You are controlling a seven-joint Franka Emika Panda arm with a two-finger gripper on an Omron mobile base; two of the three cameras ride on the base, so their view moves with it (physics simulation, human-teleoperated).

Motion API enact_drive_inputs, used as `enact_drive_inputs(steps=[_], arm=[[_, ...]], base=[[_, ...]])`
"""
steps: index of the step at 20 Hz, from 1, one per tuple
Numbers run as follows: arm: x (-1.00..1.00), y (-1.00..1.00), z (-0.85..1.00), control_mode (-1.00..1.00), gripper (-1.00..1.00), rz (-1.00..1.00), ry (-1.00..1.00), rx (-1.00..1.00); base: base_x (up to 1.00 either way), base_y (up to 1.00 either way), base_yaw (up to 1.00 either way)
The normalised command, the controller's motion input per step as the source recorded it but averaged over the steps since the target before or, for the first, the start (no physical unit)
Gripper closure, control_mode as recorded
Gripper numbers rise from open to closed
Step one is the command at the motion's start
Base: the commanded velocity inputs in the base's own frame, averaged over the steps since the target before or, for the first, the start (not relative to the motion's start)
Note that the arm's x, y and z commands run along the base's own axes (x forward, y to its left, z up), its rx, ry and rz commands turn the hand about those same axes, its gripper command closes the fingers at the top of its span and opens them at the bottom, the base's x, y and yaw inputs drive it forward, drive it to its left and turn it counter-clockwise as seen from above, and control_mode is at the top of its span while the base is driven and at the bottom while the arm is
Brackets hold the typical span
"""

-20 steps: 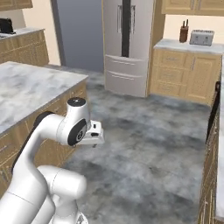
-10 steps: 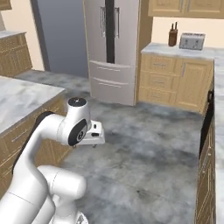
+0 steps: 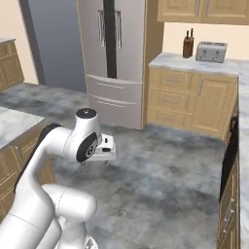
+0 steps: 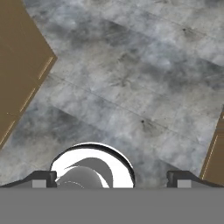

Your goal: Take the fork and place it on the left side of the plate. Then take the spoon and place it on the right side of the plate. Make sure they're directly next to the plate.

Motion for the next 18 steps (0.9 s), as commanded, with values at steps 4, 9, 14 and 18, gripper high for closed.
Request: enact_drive_inputs(steps=[4, 9, 14, 18], arm=[[0.00, 0.00, 0.00, 1.00, -1.00, 0.00, 0.00, 0.00], [0.00, 0.00, 0.00, 1.00, -1.00, 0.00, 0.00, 0.00], [0.00, 0.00, 0.00, 1.00, -1.00, 0.00, 0.00, 0.00], [0.00, 0.00, 0.00, 1.00, -1.00, 0.00, 0.00, 0.00]], base=[[1.00, 0.00, 0.07], [1.00, 0.05, 0.13], [1.00, 0.10, 0.29], [1.00, 0.00, 0.42]])
